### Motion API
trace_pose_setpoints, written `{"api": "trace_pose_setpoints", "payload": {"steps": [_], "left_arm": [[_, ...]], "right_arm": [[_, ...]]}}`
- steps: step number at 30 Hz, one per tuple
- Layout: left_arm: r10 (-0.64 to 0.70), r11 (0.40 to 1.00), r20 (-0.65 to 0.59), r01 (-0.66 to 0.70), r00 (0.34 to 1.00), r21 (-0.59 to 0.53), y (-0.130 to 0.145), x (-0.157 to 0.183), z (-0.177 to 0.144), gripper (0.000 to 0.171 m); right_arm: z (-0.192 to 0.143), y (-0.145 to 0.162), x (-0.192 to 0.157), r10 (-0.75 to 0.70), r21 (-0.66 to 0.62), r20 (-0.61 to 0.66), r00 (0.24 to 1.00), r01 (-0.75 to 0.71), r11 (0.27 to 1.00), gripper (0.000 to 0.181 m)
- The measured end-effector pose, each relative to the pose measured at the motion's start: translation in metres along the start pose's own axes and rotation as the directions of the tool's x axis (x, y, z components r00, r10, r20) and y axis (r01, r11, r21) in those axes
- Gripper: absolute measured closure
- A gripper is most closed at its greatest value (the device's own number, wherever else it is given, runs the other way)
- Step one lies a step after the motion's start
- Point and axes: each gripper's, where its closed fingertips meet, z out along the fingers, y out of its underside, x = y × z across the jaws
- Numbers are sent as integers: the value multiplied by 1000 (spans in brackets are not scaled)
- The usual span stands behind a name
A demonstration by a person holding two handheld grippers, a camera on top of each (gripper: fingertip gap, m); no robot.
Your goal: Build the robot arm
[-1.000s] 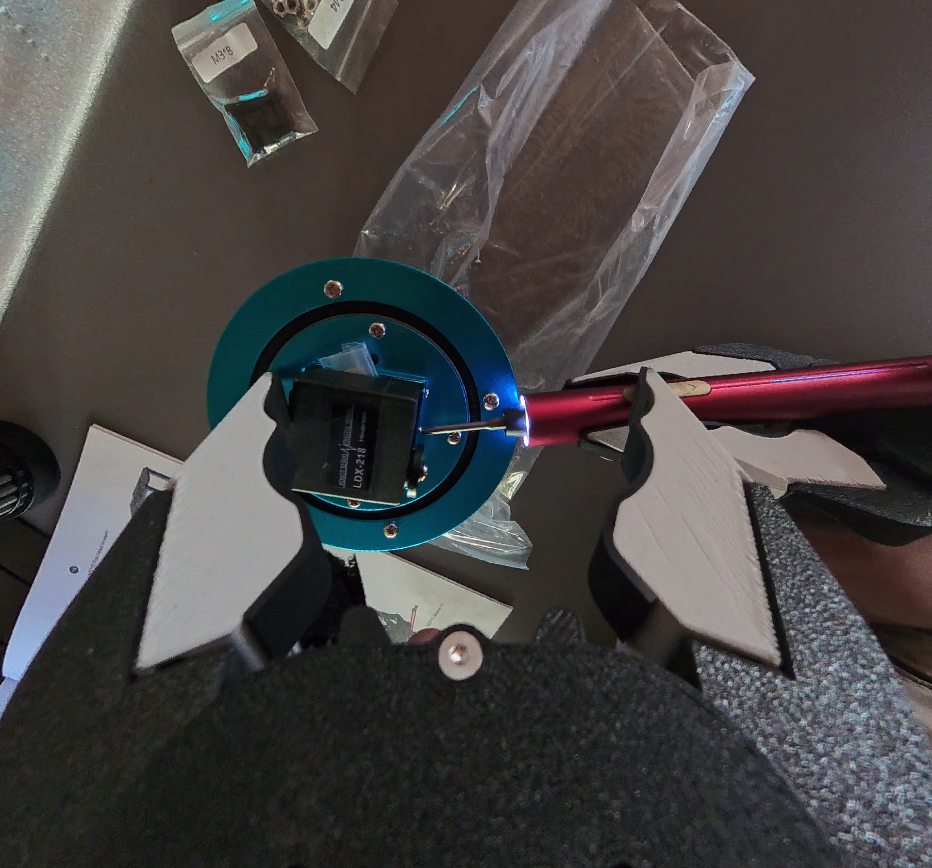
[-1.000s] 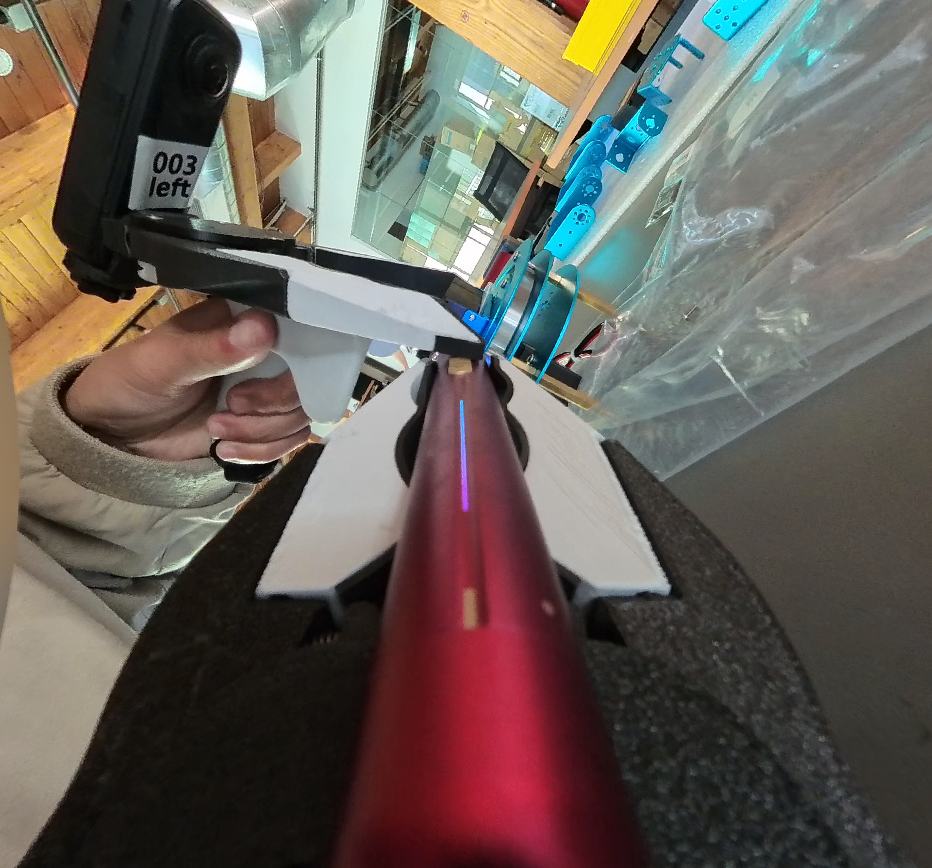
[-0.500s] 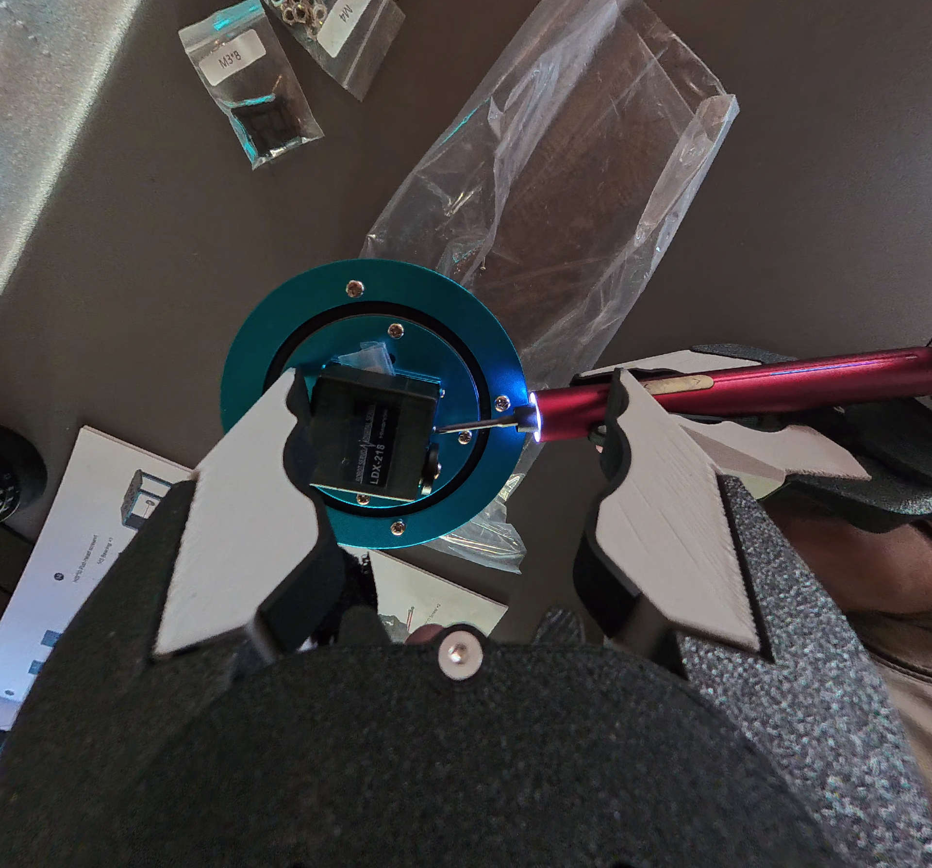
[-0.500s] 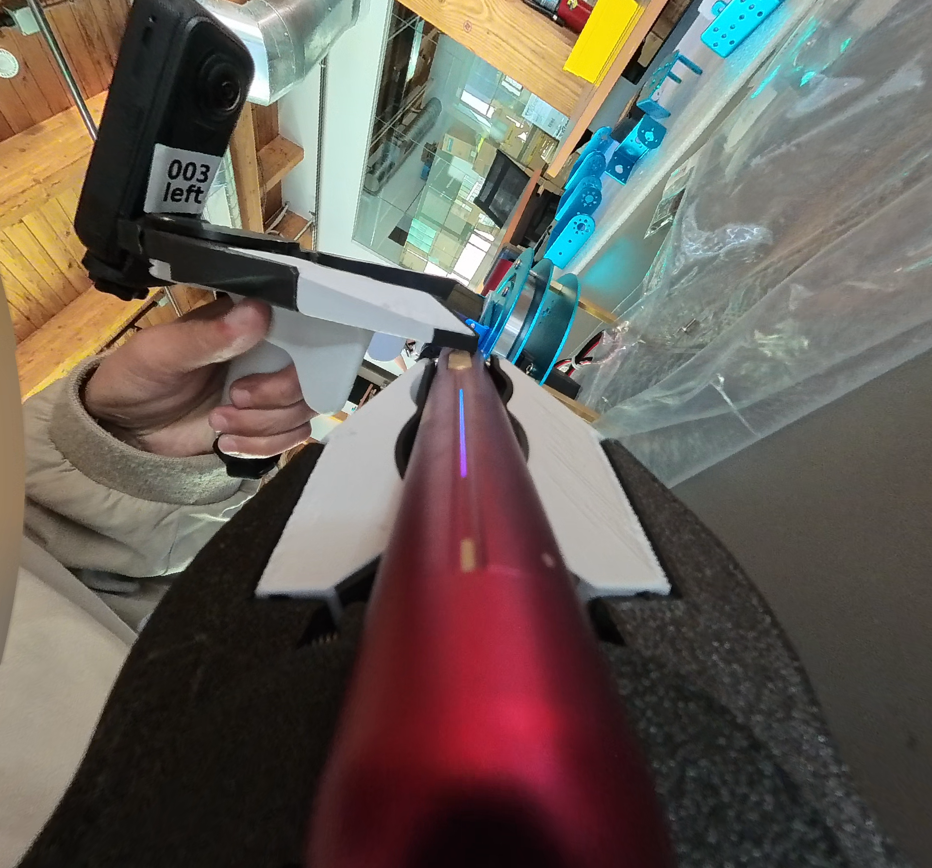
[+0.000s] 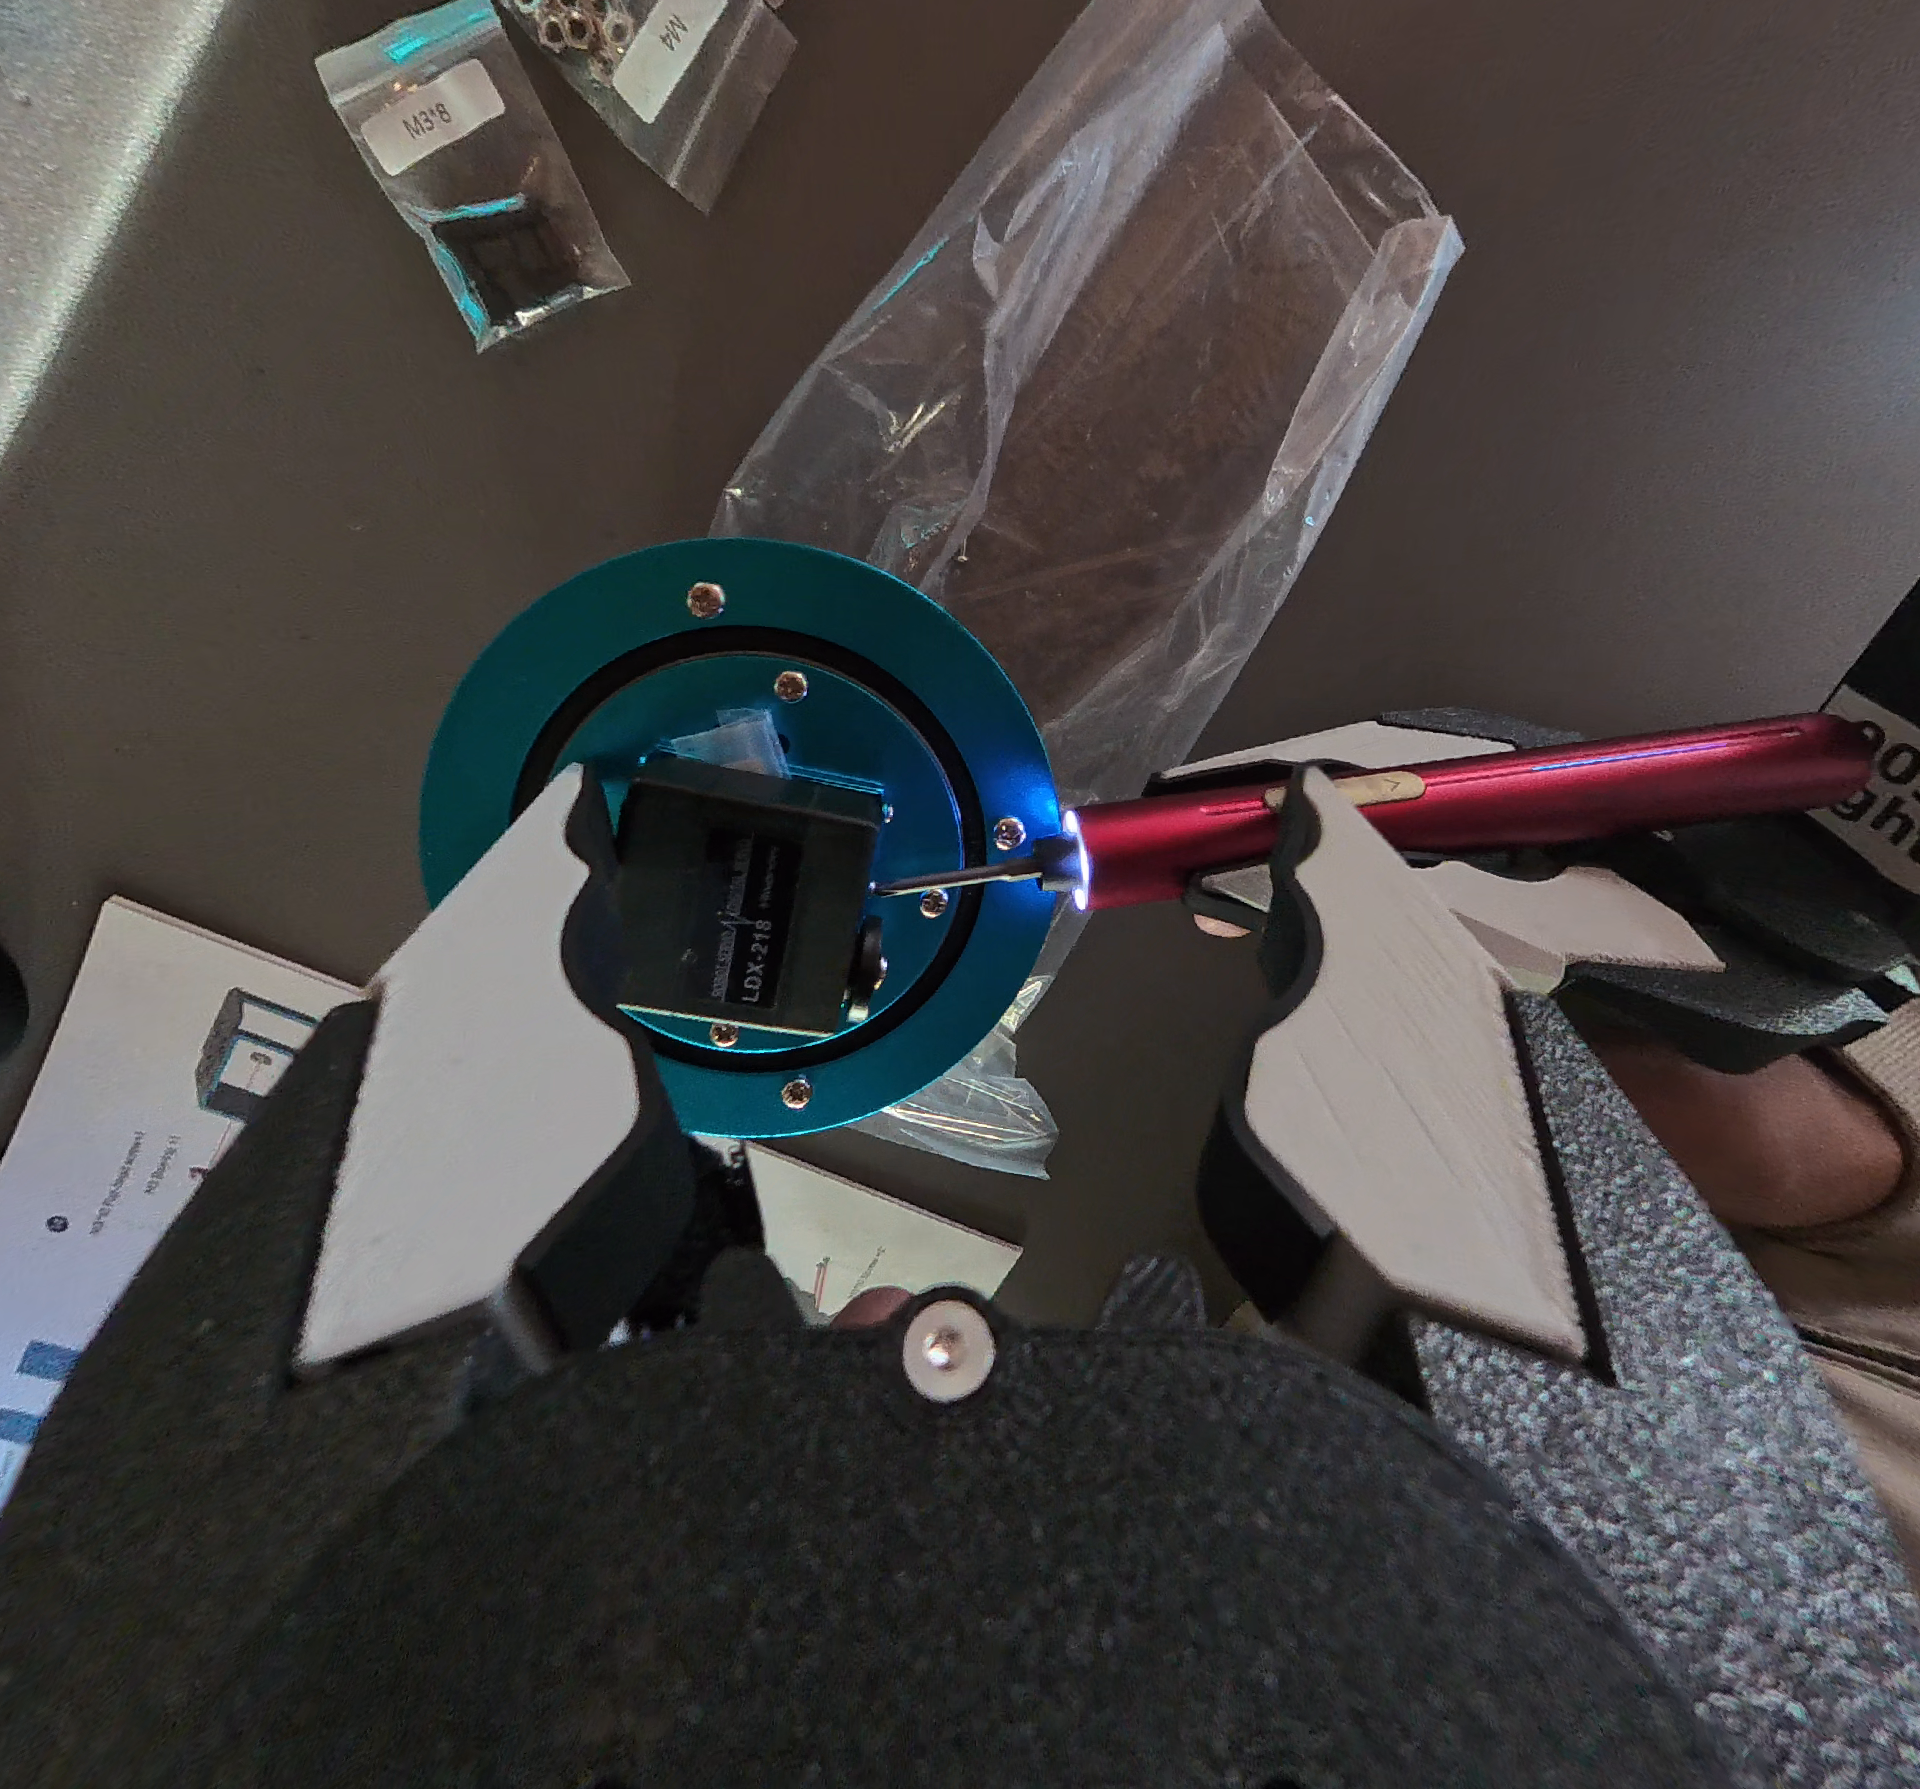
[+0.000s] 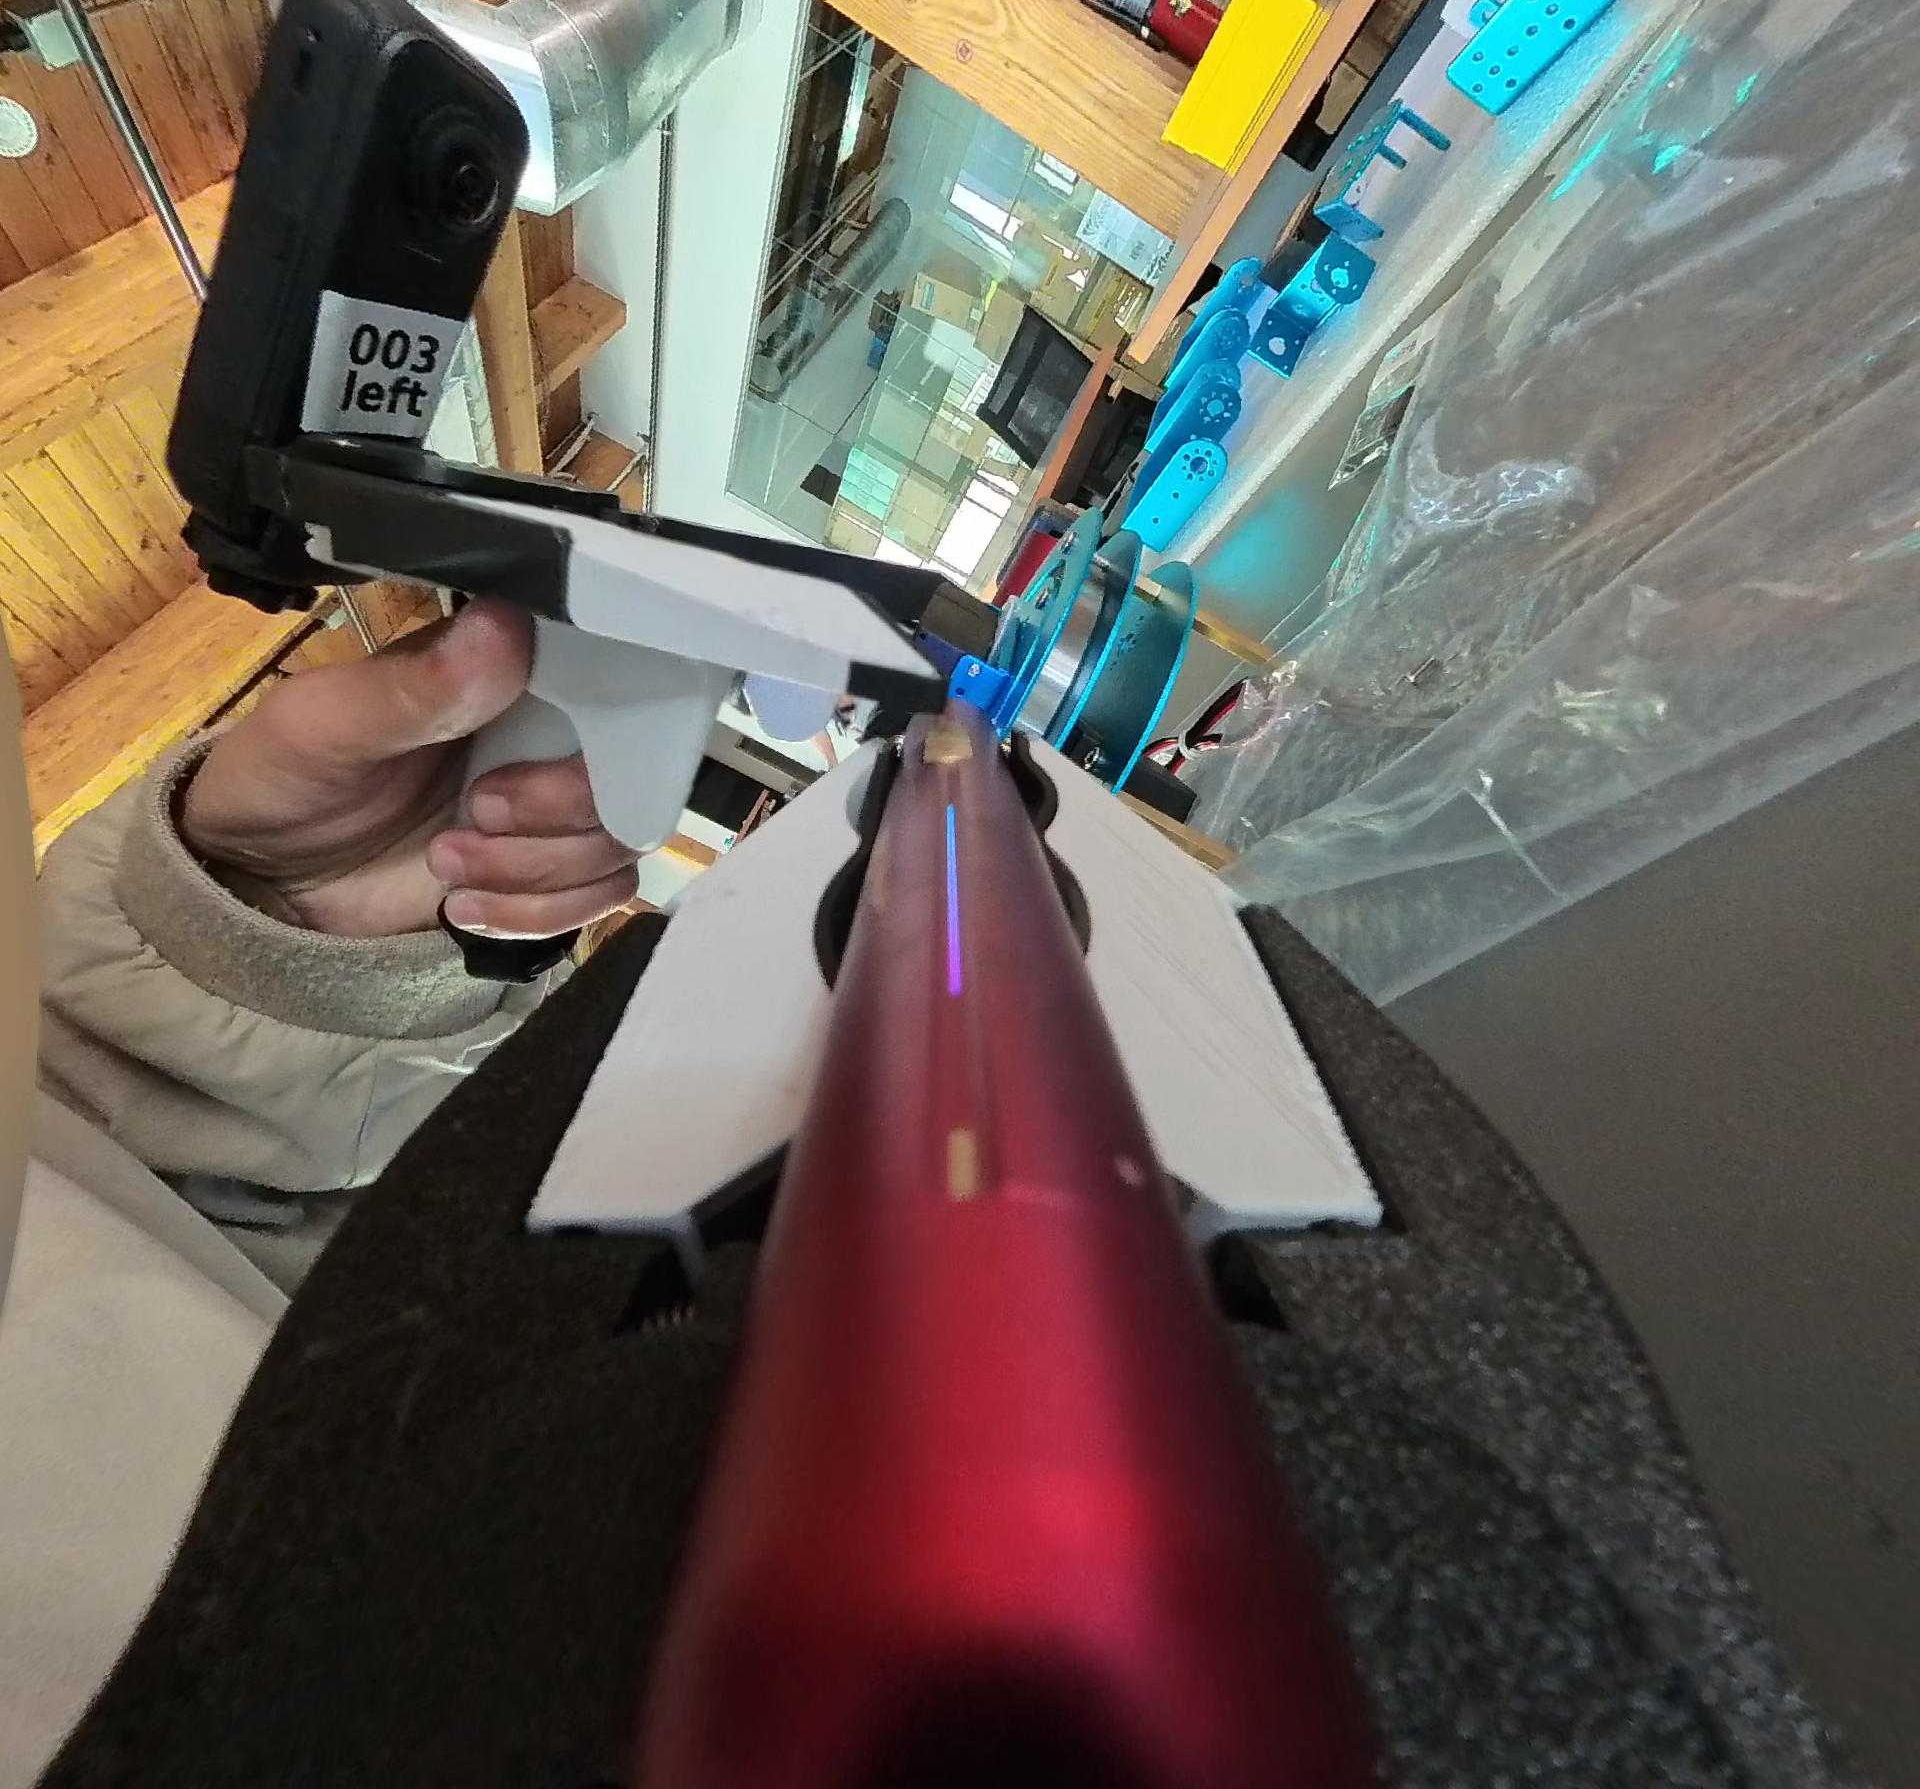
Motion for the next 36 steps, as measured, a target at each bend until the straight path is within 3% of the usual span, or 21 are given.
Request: {"api": "trace_pose_setpoints", "payload": {"steps": [18,28,30,34,36], "left_arm": [[52,999,38,-53,998,9,3,-1,2,45],[26,1000,-3,-26,1000,3,0,-3,-2,49],[9,999,-7,-9,1000,45,-7,-10,-13,62],[28,978,164,-61,986,200,-21,-43,-56,71],[43,958,191,-95,981,270,-15,-41,-77,85]], "right_arm": [[1,2,1,9,-13,-2,1000,-9,1000,160],[1,2,-1,-4,-17,3,1000,4,1000,161],[-2,0,-6,-1,-15,31,1000,2,1000,161],[-17,-10,-5,-38,-9,13,999,38,999,161],[-29,-24,-8,-150,4,7,989,150,989,161]]}}
